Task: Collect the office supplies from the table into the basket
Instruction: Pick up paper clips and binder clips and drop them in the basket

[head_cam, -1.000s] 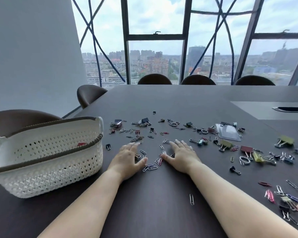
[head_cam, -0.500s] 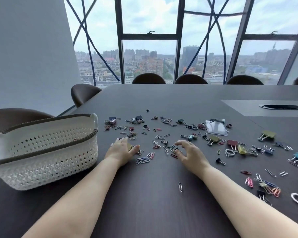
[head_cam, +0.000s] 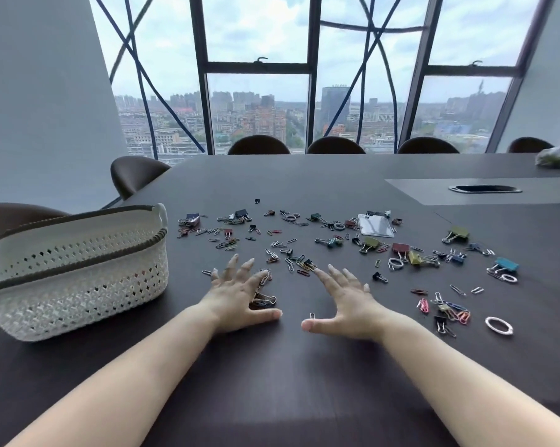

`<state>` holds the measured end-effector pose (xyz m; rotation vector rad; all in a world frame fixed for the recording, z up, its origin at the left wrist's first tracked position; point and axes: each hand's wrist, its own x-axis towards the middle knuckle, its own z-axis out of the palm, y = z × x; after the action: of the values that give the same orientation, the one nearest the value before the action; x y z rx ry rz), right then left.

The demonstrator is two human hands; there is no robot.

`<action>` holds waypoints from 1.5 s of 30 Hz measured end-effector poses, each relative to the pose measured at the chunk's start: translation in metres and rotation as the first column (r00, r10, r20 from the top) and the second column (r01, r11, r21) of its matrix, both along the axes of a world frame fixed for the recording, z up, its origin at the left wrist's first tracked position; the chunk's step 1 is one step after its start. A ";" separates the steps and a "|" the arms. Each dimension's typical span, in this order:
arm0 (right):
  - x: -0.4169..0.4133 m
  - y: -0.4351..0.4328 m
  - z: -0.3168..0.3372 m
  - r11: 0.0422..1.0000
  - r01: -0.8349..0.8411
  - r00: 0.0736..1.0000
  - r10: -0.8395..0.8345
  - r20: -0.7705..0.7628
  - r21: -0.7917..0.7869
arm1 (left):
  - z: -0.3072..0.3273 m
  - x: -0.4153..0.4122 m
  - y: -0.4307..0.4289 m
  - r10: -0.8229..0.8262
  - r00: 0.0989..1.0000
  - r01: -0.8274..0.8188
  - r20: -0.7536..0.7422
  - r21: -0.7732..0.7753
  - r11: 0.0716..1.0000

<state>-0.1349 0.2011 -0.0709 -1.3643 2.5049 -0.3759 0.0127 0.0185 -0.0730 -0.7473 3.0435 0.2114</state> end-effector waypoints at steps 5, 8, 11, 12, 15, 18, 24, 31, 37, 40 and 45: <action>-0.006 -0.038 -0.011 0.982 0.179 0.976 -0.170 -0.134 0.057 | -0.001 -0.019 -0.022 0.262 0.965 -0.261 0.000 0.080 0.962; -0.035 -0.067 -0.007 0.945 0.324 0.939 -0.315 -0.139 0.047 | -0.002 -0.031 -0.039 0.263 0.965 -0.261 0.000 0.102 0.960; -0.065 -0.094 -0.004 0.919 0.392 0.914 -0.386 -0.126 0.025 | -0.003 -0.050 -0.054 0.153 0.988 -0.151 -0.026 0.084 0.985; -0.074 -0.102 -0.004 0.920 0.392 0.914 -0.387 -0.122 0.023 | -0.003 -0.058 -0.059 0.127 0.991 -0.124 -0.033 0.087 0.988; -0.096 -0.120 -0.004 0.931 0.365 0.924 -0.360 -0.130 0.020 | -0.003 -0.083 -0.074 0.108 0.993 -0.104 -0.048 0.083 0.991; -0.112 -0.132 -0.006 0.931 0.366 0.918 -0.362 -0.158 -0.007 | -0.003 -0.106 -0.089 0.147 0.988 -0.143 -0.056 0.077 0.987; -0.133 -0.149 -0.007 0.907 0.420 0.898 -0.414 -0.145 0.009 | -0.005 -0.130 -0.105 0.297 0.954 -0.293 -0.049 0.075 0.953; -0.125 -0.145 -0.008 0.960 0.218 0.927 -0.260 -0.269 -0.177 | -0.005 -0.121 -0.098 0.056 0.967 -0.060 -0.250 -0.008 0.998; -0.114 -0.135 -0.009 0.952 0.161 0.939 -0.229 -0.256 -0.259 | -0.006 -0.119 -0.096 0.069 0.940 -0.074 -0.333 -0.003 0.997; -0.113 -0.135 -0.009 0.956 0.247 0.928 -0.280 -0.245 -0.159 | -0.006 -0.122 -0.097 0.126 0.975 -0.135 -0.185 -0.038 0.990; -0.112 -0.136 -0.009 0.957 0.202 0.936 -0.252 -0.247 -0.209 | -0.007 -0.122 -0.099 0.042 0.961 -0.041 -0.273 0.007 0.999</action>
<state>-0.2464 0.0648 -0.0794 -1.2630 2.9347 -0.5050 -0.1089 -0.0802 -0.0797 -0.8491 3.2866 0.3441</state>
